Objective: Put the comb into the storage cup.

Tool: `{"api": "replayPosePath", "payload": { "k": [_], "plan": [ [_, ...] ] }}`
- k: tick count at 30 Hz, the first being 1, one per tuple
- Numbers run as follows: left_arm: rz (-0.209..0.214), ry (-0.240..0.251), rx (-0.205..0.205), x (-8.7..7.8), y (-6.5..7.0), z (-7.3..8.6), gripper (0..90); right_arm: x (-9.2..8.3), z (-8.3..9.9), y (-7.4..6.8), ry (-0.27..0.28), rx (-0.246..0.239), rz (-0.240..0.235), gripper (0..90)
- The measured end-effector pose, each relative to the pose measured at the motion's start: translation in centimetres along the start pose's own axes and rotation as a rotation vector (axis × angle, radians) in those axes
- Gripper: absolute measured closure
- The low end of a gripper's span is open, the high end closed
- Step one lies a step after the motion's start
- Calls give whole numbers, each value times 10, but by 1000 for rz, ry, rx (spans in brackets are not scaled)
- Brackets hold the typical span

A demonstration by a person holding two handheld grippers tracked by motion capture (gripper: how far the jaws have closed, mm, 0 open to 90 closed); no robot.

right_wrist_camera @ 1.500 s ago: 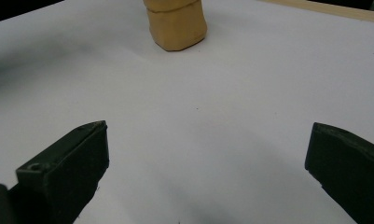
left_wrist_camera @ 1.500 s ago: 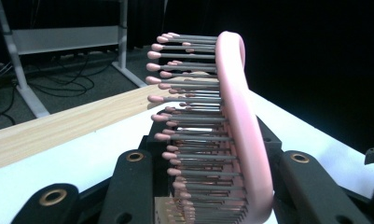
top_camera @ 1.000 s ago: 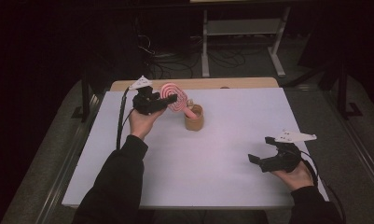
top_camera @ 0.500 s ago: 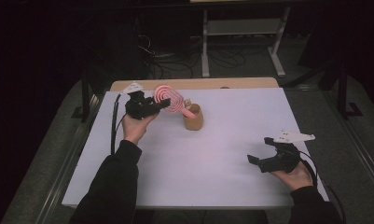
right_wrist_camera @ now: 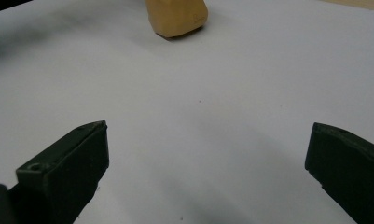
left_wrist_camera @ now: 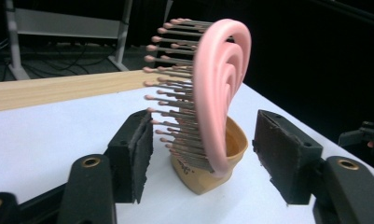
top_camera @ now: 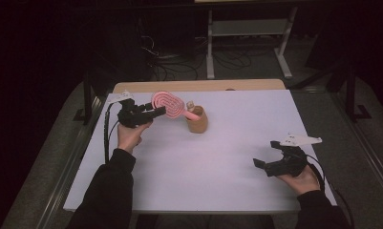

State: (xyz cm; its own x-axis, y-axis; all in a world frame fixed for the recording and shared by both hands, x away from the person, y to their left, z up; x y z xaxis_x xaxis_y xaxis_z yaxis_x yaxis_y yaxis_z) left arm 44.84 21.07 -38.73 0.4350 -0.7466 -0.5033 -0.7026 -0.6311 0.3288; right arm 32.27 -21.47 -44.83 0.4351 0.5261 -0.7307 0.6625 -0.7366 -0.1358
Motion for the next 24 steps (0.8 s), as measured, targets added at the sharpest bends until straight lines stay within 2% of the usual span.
{"api": "replayPosePath", "payload": {
  "k": [8,16,24],
  "plan": [
    [-4,-2,-3,-11,-5,7,306,0,1,0,-4,3,0,0],
    [-40,-62,47,-18,-7,18,240,1,1,0,-9,2,0,0],
    [-27,-110,71,-20,-5,24,122,1,1,0,-9,1,1,0]
  ]
}}
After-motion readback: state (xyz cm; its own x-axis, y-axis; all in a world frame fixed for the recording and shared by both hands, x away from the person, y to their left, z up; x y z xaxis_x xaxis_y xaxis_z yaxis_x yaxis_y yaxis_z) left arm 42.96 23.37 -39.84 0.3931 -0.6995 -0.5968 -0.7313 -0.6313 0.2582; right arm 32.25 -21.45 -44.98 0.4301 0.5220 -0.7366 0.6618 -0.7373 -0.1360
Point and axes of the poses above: each handheld gripper's, and its own axes: x roughly forward along the jaws, z roughly out of its underside, y roughly to its right, the point moved 5 cm from there along x, roughly forward along the jaws, and after that the axes turned 15 degrees about -y, right-handed, at the moved point
